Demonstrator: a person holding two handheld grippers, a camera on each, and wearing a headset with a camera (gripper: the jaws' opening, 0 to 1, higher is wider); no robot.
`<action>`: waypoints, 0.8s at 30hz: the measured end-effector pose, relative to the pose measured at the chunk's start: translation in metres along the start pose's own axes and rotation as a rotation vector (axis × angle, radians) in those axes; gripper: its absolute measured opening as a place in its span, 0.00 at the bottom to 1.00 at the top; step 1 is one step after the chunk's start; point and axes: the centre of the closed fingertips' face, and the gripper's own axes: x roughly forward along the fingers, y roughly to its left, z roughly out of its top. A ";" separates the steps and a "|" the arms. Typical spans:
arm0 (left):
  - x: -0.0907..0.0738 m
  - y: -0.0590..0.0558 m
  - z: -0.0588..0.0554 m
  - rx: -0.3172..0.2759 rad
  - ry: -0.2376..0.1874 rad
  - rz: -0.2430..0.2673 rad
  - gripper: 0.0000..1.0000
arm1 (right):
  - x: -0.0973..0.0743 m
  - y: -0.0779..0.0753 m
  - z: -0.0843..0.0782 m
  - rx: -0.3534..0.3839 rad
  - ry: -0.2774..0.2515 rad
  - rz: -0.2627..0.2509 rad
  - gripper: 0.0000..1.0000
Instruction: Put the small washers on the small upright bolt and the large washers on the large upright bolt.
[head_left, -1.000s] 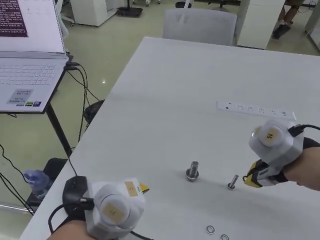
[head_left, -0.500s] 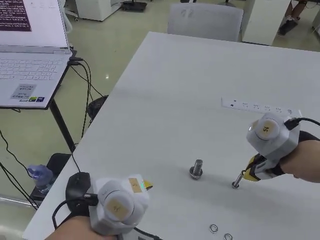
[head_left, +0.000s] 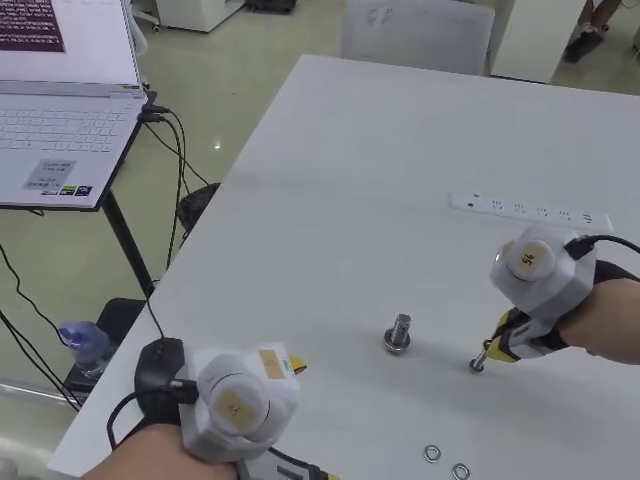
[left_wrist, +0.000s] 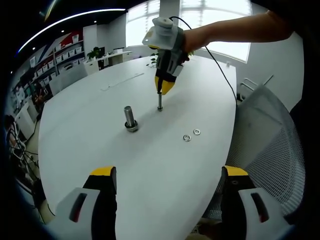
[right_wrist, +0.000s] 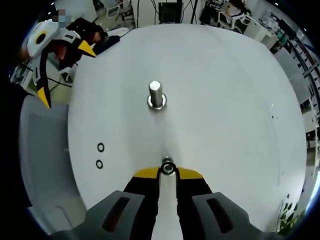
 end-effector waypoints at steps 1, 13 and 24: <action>0.000 0.001 -0.001 0.000 0.001 0.001 0.86 | 0.001 0.000 0.000 0.000 0.001 0.001 0.13; 0.002 0.000 -0.006 -0.002 0.012 -0.010 0.85 | 0.015 -0.004 -0.002 -0.018 0.025 0.010 0.13; -0.001 0.008 -0.006 0.003 0.008 0.007 0.84 | 0.023 0.002 -0.004 -0.030 0.052 0.021 0.13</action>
